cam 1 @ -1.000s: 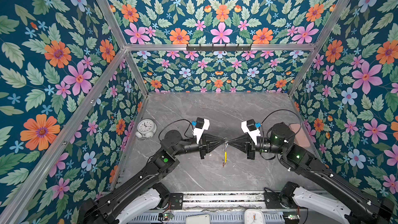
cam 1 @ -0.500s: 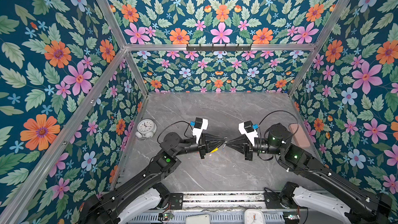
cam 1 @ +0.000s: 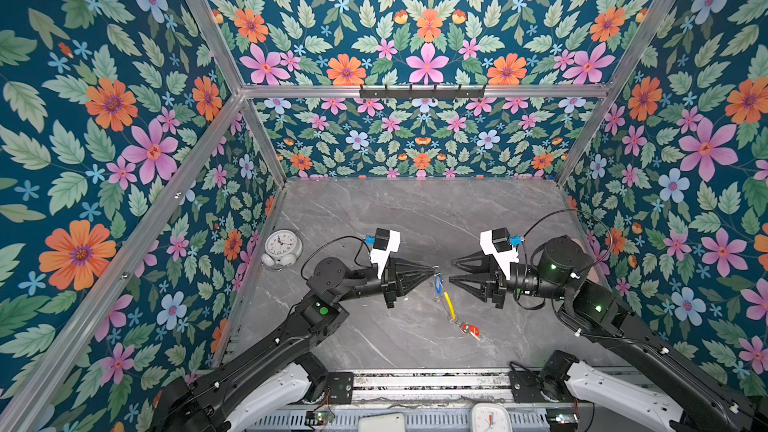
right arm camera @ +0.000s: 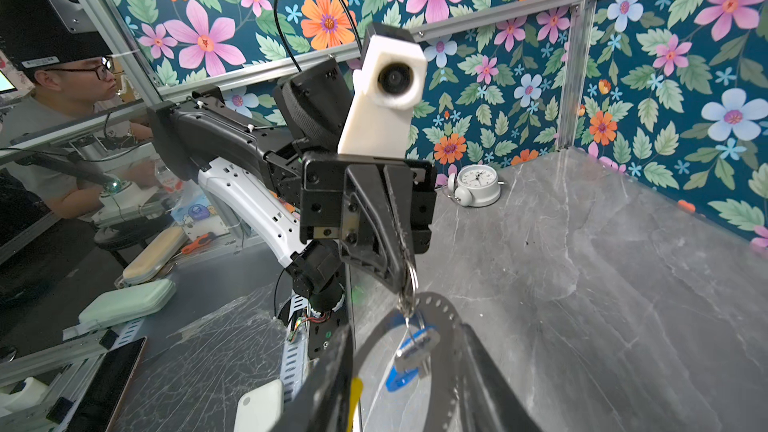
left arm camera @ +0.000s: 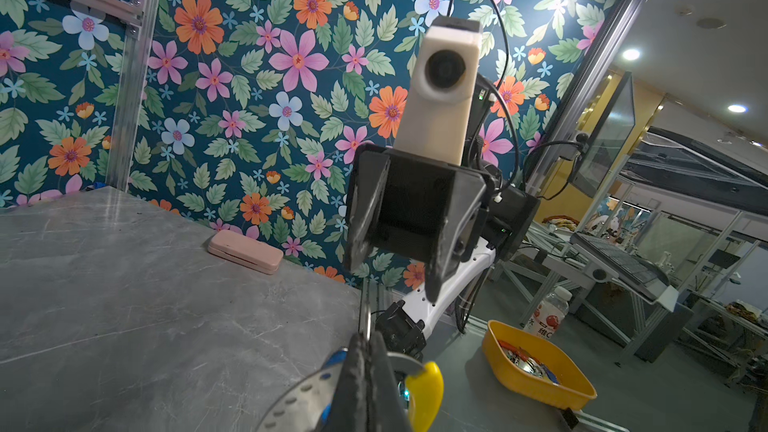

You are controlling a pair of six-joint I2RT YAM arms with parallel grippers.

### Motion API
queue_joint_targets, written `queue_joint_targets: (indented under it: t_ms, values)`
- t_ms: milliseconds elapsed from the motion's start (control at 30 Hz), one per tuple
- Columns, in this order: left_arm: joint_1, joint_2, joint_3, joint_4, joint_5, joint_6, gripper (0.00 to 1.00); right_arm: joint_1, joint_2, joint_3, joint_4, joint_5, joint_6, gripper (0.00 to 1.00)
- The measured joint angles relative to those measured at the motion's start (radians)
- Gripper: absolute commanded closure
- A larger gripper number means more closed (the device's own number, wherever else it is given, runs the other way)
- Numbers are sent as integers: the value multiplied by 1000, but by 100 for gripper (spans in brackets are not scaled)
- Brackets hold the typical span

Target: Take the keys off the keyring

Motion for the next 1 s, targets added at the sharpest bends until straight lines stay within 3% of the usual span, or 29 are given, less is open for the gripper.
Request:
queue_joint_targets:
  t_ms: [367, 633, 1000]
  values:
    - [0, -11, -19, 62, -27, -4, 100, -6, 134, -16, 147, -82, 168, 56]
    - [-1, -10, -30, 85, -42, -5, 100, -7, 130, -51, 213, -107, 216, 73]
    - [-1, -11, -32, 89, -55, -8, 100, -6, 126, -66, 235, -107, 227, 89]
